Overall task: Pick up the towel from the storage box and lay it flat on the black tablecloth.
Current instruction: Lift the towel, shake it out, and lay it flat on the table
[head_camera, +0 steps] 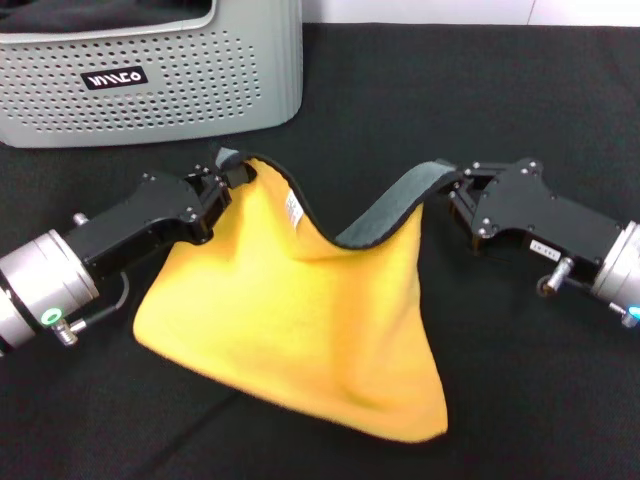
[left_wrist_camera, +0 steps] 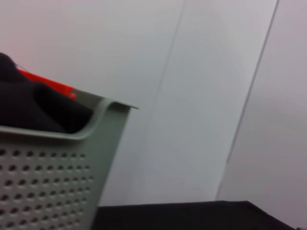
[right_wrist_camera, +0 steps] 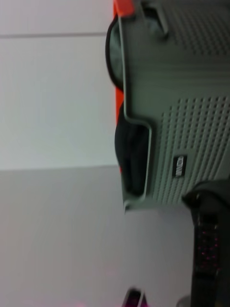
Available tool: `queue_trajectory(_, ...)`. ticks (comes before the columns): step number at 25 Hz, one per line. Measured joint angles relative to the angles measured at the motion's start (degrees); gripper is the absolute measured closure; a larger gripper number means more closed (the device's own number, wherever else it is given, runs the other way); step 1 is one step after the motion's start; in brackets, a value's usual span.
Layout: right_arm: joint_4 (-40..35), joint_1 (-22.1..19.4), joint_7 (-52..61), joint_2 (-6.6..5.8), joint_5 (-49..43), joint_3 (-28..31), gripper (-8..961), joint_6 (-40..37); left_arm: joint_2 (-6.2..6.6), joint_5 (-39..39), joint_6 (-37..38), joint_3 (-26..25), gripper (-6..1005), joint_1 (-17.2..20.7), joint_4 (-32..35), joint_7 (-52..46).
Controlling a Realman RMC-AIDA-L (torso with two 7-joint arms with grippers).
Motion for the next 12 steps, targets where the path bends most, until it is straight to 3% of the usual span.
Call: queue_trajectory(12,2.88,3.90,-0.34,0.11,1.32,3.91,927,-4.69,-0.08,-5.86,-4.16,0.00,955,-1.30,2.20,4.53)
